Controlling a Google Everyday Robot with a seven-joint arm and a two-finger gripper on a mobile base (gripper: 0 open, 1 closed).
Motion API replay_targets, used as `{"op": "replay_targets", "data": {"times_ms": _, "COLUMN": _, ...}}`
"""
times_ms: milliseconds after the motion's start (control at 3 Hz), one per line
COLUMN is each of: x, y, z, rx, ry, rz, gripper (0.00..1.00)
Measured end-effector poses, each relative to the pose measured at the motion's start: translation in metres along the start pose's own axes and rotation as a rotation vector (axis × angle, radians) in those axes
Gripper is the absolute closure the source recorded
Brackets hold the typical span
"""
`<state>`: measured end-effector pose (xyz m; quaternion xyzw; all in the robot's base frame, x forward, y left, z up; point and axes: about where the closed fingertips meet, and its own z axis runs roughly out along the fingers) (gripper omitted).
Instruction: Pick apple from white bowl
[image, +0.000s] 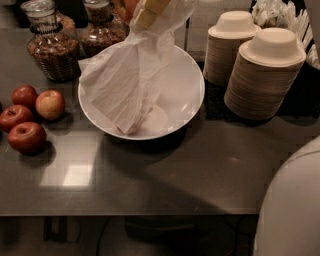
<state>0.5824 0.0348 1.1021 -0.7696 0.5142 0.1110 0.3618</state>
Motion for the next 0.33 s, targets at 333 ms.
{"op": "replay_targets", "data": {"times_ms": 333, "x": 0.0000, "y": 0.0000, "z": 0.0000, "rx": 0.000, "ry": 0.000, "rz": 0.000, "gripper": 1.00}}
